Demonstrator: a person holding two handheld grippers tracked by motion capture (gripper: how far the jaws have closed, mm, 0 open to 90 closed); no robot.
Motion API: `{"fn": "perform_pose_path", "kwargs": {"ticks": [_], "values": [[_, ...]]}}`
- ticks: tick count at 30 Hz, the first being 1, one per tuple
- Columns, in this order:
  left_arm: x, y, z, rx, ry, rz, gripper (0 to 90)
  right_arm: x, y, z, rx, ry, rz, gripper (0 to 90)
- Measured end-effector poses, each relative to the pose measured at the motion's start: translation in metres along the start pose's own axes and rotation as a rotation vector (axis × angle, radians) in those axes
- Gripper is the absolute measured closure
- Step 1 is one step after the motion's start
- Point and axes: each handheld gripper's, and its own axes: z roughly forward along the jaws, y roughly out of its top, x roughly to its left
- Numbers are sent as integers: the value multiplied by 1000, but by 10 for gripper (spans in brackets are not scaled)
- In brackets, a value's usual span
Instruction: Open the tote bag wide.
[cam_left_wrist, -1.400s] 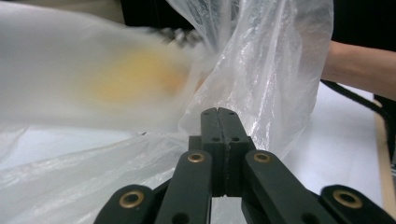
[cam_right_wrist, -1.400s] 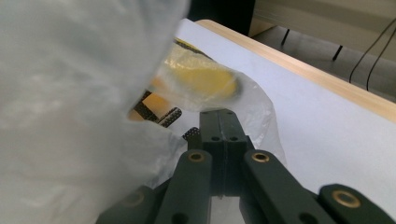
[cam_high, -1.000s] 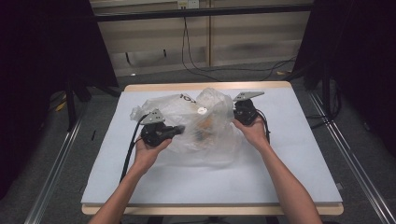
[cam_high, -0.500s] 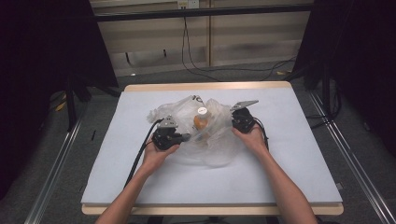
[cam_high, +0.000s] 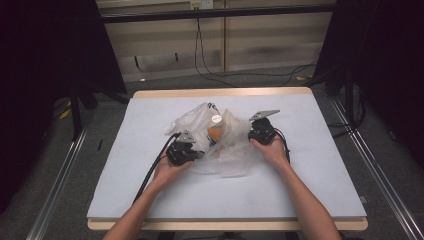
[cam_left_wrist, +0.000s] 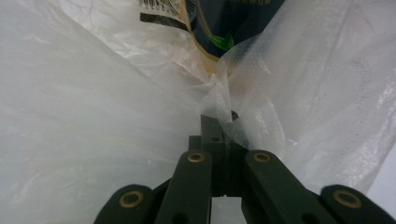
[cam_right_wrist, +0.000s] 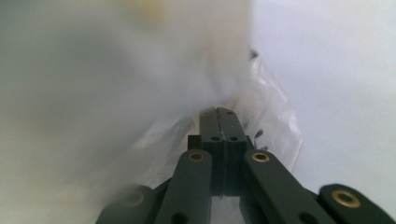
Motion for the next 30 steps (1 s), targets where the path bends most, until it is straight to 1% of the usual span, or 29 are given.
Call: {"fn": "perform_pose_path", "kwargs": {"ticks": [1, 2, 3, 4, 5, 6, 7, 8, 9, 10, 11, 13, 14, 15, 16, 17, 18, 19, 20, 21, 22, 23, 24, 25, 26, 27, 28, 29, 30], "values": [[-1, 2, -7, -30, -5, -7, 900, 0, 4, -8, -33, 4, -2, 900], [-1, 2, -7, -30, -5, -7, 900, 0, 4, -8, -33, 4, -2, 900], [-2, 4, -11, -47, -4, -4, 900, 2, 9, -17, -66, 8, -2, 900], [-6, 6, -19, -75, -2, -3, 900, 3, 11, -22, -82, 5, -9, 900], [-8, 7, -23, -83, -4, 9, 900, 5, 14, -27, -98, 6, -6, 900], [-8, 7, -23, -83, -4, 9, 900, 5, 14, -27, -98, 6, -6, 900], [-11, 9, -26, -99, -2, 15, 900, 7, 18, -38, -129, 5, -5, 900], [-13, 10, -31, -106, 4, 26, 900, 7, 18, -38, -129, 5, -5, 900], [-16, 11, -34, -129, -2, 27, 900, 8, 20, -42, -144, 4, -6, 900], [-19, 14, -41, -149, -4, 40, 900, 10, 23, -52, -170, 8, -6, 900], [-19, 14, -41, -149, -4, 40, 900, 10, 23, -52, -170, 8, -6, 900], [-22, 17, -48, -180, -6, 41, 900, 13, 29, -64, -195, 4, -26, 900], [-23, 19, -52, -189, -7, 39, 900, 13, 29, -64, -195, 4, -26, 900], [-24, 20, -55, -195, -5, 43, 900, 15, 33, -72, -219, 3, -29, 900], [-25, 21, -61, -217, -4, 49, 900, 15, 34, -76, -228, 1, -32, 900], [-25, 21, -61, -217, -4, 49, 900, 15, 34, -76, -228, 1, -32, 900], [-27, 24, -67, -236, -4, 51, 900, 16, 36, -83, -243, 0, -37, 900], [-27, 24, -67, -236, -4, 51, 900, 16, 36, -83, -243, 0, -37, 900], [-27, 26, -69, -245, -4, 52, 900, 17, 38, -89, -254, -5, -41, 900], [-29, 28, -71, -261, -6, 53, 900, 17, 38, -89, -254, -5, -41, 900], [-30, 31, -73, -266, -8, 61, 900, 17, 39, -91, -264, -5, -41, 900], [-33, 37, -76, -266, -6, 60, 900, 18, 43, -98, -278, -10, -44, 900], [-34, 38, -77, -277, -11, 52, 900, 19, 45, -101, -286, -10, -47, 900], [-38, 40, -77, -298, -26, 48, 900, 20, 47, -104, -291, -10, -50, 900], [-38, 40, -77, -298, -26, 48, 900, 20, 47, -104, -291, -10, -50, 900], [-40, 41, -79, -296, -26, 63, 900, 21, 51, -109, -304, -7, -57, 900], [-46, 45, -83, -304, -40, 93, 900, 23, 54, -111, -309, -7, -59, 900], [-46, 45, -83, -304, -40, 93, 900, 23, 54, -111, -309, -7, -59, 900], [-51, 48, -87, -332, -61, 85, 900, 27, 59, -114, -320, 6, -72, 900]]}}
